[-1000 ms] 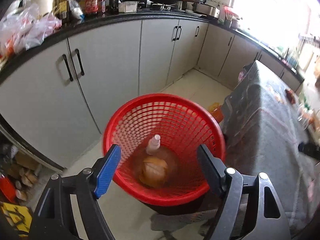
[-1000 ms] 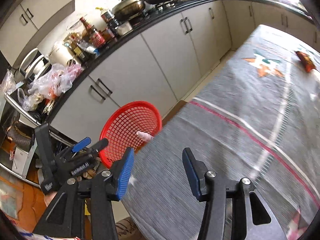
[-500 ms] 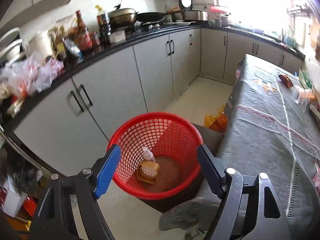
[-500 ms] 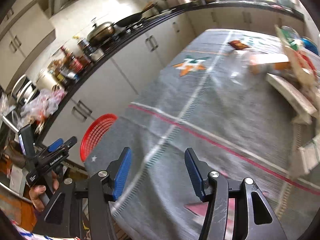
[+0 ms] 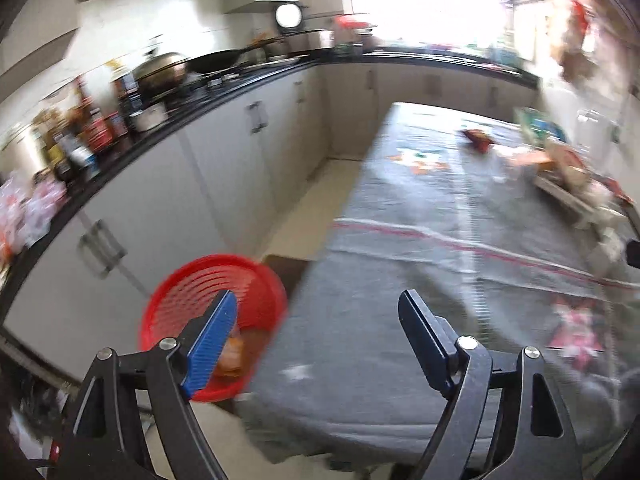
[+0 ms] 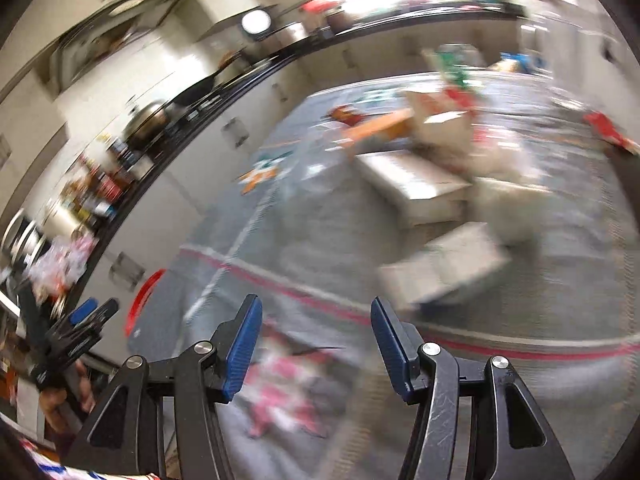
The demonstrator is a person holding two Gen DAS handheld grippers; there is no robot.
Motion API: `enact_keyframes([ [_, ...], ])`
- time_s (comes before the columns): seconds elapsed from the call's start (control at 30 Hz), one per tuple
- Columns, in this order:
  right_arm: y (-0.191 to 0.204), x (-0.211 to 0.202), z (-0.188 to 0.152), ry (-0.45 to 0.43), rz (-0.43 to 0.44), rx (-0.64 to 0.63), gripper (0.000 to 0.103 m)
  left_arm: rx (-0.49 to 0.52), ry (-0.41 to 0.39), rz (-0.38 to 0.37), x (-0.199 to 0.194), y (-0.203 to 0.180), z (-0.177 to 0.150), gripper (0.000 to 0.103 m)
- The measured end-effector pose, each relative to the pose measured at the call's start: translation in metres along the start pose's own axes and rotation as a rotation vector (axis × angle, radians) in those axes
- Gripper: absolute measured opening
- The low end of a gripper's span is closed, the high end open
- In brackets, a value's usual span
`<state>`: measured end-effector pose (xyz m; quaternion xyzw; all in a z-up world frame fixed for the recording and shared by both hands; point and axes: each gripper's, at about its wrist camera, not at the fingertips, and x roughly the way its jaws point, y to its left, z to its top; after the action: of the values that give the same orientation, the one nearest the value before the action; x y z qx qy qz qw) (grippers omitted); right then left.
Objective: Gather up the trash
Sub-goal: 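Move both tools back over the table toward the medicine boxes, then grasp the long white box with left gripper while right gripper grasps white medicine box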
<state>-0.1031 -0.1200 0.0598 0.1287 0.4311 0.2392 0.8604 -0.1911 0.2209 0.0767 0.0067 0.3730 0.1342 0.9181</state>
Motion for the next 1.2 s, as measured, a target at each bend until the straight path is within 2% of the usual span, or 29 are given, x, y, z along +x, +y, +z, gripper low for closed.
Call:
enact_keyframes([
  [0.1, -0.035, -0.017, 0.000, -0.026, -0.046, 0.071, 0.061, 0.045, 0.022, -0.101, 0.006, -0.029, 0.006, 0.082],
  [0.23, -0.063, -0.029, 0.001, -0.040, -0.090, 0.117, 0.061, 0.100, 0.039, -0.243, 0.010, -0.077, 0.015, 0.082],
  [0.33, -0.077, -0.029, 0.002, -0.035, -0.083, 0.149, 0.064, 0.127, 0.037, -0.320, 0.015, -0.108, 0.031, 0.082],
  [0.43, -0.084, -0.023, 0.002, -0.027, -0.062, 0.172, 0.069, 0.086, 0.083, -0.423, 0.029, -0.132, 0.057, 0.082],
  [0.53, -0.085, -0.012, 0.002, -0.020, -0.028, 0.219, 0.078, 0.016, 0.175, -0.536, 0.055, -0.160, 0.083, 0.083],
  [0.6, -0.083, -0.007, -0.001, -0.020, -0.017, 0.251, 0.080, -0.009, 0.221, -0.580, 0.074, -0.181, 0.095, 0.083],
  [0.67, -0.081, -0.001, -0.001, -0.020, -0.008, 0.280, 0.081, -0.006, 0.255, -0.590, 0.093, -0.207, 0.104, 0.083],
  [0.83, -0.067, 0.016, 0.001, -0.031, -0.074, 0.316, 0.082, -0.054, 0.370, -0.616, 0.137, -0.249, 0.116, 0.083],
  [0.97, -0.059, 0.026, 0.004, -0.042, -0.133, 0.294, 0.082, -0.139, 0.438, -0.645, 0.162, -0.260, 0.120, 0.083],
  [1.13, -0.054, 0.031, 0.005, -0.061, -0.165, 0.291, 0.082, -0.182, 0.460, -0.671, 0.169, -0.270, 0.123, 0.083],
  [1.17, -0.054, 0.031, 0.006, -0.065, -0.172, 0.293, 0.082, -0.175, 0.461, -0.676, 0.169, -0.274, 0.123, 0.082],
  [1.2, -0.054, 0.032, 0.006, -0.066, -0.182, 0.292, 0.082, -0.172, 0.467, -0.685, 0.170, -0.277, 0.123, 0.071],
])
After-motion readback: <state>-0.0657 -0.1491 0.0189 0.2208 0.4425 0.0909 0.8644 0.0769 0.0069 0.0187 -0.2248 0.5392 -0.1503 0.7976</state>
